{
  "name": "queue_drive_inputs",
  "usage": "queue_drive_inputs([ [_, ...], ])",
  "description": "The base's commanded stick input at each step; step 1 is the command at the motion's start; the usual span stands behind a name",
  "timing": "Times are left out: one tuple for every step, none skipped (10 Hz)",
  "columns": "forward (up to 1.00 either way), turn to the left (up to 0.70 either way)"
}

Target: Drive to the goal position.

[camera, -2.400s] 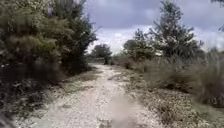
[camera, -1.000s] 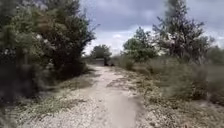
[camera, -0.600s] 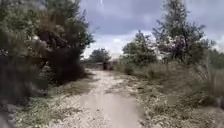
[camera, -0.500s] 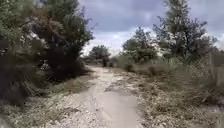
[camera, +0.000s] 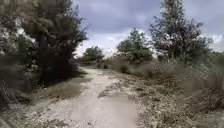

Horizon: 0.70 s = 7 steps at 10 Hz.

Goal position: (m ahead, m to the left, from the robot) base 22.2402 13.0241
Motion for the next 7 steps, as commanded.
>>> queue_drive_inputs([
  [0.50,0.35],
  [0.50,0.51],
  [0.50,0.46],
  [0.50,0.05],
  [0.50,0.01],
  [0.50,0.01],
  [0.50,0.01],
])
